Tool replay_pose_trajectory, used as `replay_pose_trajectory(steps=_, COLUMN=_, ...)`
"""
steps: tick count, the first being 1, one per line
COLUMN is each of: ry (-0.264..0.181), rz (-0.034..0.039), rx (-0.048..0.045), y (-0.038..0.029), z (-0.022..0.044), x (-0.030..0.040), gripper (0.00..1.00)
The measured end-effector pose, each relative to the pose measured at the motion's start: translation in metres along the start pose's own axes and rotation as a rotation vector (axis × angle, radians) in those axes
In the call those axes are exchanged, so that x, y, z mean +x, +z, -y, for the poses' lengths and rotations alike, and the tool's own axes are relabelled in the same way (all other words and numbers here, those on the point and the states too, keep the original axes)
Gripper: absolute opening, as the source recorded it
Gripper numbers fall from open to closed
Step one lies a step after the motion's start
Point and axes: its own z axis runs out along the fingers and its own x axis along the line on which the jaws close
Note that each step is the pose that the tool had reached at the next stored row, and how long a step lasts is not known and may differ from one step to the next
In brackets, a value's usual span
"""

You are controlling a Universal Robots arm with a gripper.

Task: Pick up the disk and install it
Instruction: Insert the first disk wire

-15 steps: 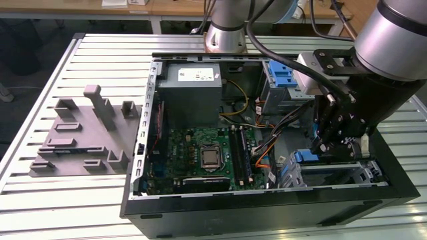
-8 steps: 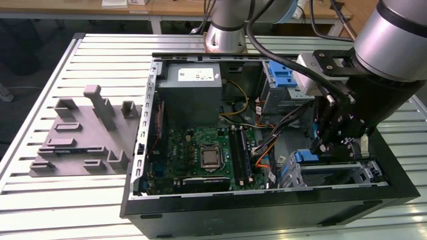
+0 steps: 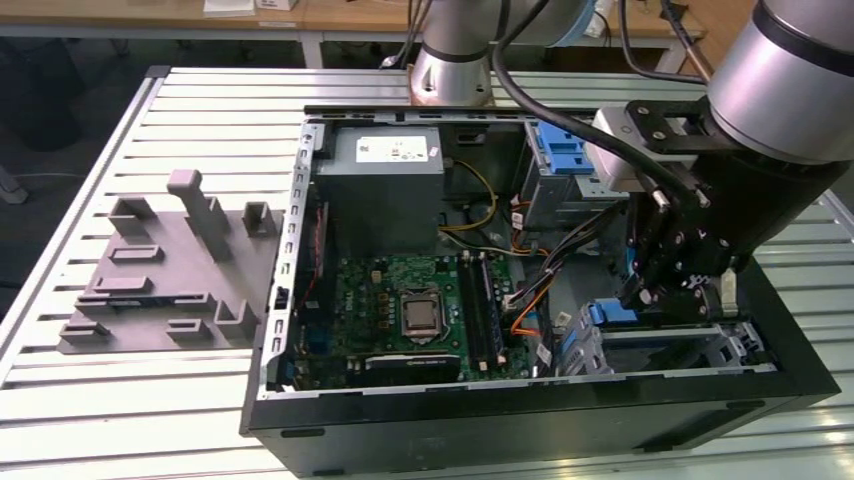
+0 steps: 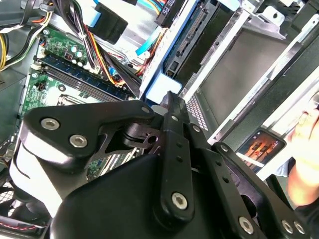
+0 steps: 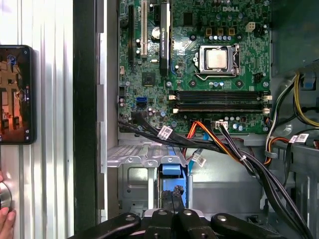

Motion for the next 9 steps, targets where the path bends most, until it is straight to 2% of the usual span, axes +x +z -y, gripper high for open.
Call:
replay_pose_trajectory(steps=3, ry=0.000, rz=0.0002, rx=0.0000, y=0.0001, z=0.0035, x=0.0000, gripper=0.11)
replay_pose_trajectory(steps=9, ry=0.000, rz=0.0001, rx=0.0000, y=0.0001, z=0.0178, x=-0.0004, gripper=0.11)
